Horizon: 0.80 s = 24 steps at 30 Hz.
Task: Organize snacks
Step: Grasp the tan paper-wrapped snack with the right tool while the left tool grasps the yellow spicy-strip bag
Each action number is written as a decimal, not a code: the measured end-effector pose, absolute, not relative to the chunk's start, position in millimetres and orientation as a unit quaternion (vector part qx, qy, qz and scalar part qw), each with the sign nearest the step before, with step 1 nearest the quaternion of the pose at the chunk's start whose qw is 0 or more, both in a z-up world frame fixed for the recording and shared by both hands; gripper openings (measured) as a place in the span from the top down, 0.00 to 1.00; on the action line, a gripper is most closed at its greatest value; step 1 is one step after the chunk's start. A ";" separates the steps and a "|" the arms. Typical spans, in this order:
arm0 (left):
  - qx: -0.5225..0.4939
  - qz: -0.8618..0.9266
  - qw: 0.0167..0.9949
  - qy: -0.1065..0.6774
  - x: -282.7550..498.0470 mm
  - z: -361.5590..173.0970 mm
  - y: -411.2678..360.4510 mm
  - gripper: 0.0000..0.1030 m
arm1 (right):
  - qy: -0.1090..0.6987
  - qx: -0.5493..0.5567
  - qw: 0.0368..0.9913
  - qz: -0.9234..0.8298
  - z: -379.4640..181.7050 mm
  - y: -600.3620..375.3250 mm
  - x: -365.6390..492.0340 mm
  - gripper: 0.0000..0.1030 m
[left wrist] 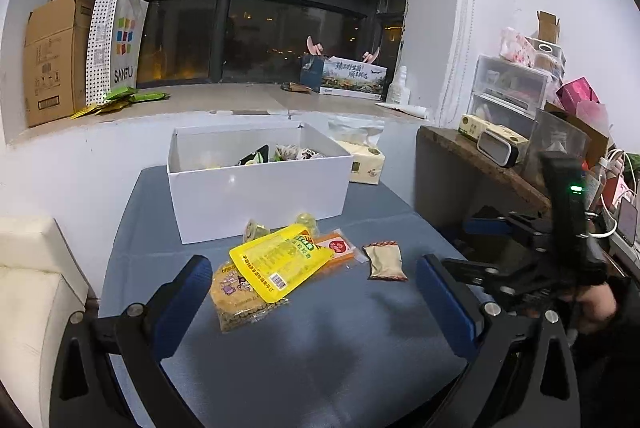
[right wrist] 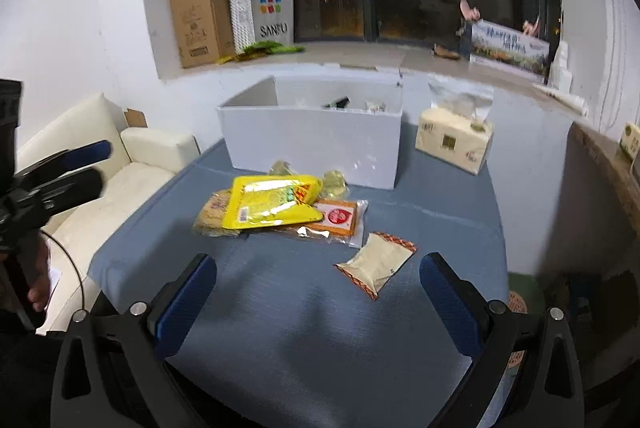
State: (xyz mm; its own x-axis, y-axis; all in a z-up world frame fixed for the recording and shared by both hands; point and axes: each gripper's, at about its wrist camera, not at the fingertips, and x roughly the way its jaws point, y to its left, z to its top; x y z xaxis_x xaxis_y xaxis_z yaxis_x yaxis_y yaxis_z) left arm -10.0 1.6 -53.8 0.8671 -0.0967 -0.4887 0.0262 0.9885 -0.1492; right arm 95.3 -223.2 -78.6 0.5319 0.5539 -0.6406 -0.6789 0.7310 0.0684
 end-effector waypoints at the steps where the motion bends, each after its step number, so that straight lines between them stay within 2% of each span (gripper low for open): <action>1: -0.066 -0.031 0.963 0.258 -9.4 -54.6 1.5 0.00 | 0.339 -0.094 0.868 0.350 -83.3 -220.4 103.5 0.00; 7: -0.058 -0.026 0.963 0.261 -9.4 -56.3 2.7 0.00 | 0.413 -0.114 0.847 0.316 -127.1 -194.5 162.7 0.00; 13: -0.063 -0.018 0.964 0.259 -10.9 -56.9 9.6 0.00 | 0.444 -0.158 0.838 0.275 -166.9 -172.1 195.4 0.01; 14: -0.063 -0.017 0.964 0.258 -11.4 -56.9 10.4 0.00 | 0.456 -0.157 0.834 0.266 -173.8 -170.3 198.7 0.04; 15: -0.062 -0.016 0.964 0.259 -11.5 -57.2 11.4 0.00 | 0.470 -0.151 0.829 0.265 -179.8 -169.7 201.5 0.21; 17: -0.062 -0.014 0.963 0.261 -11.3 -57.8 12.0 0.00 | 0.463 -0.150 0.832 0.266 -184.3 -170.3 199.8 0.27; 19: -0.063 -0.014 0.962 0.264 -10.3 -59.2 12.5 0.00 | 0.460 -0.145 0.834 0.266 -184.3 -172.4 197.5 0.45; 21: -0.064 -0.017 0.961 0.267 -8.5 -60.3 11.6 0.00 | 0.456 -0.142 0.837 0.266 -184.8 -176.3 195.8 0.54; 24: -0.053 -0.026 0.959 0.276 -3.0 -63.9 8.9 0.00 | 0.455 -0.128 0.836 0.277 -183.8 -182.5 192.5 0.55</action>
State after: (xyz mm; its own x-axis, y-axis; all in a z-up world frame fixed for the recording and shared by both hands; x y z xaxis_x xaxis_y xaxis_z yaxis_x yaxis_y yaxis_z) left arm -3.0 8.9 -63.9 0.8463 -0.0783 -0.5269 0.0197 0.9931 -0.1159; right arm 192.5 -182.5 -183.8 0.4312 0.3477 -0.8326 -0.5803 0.8134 0.0392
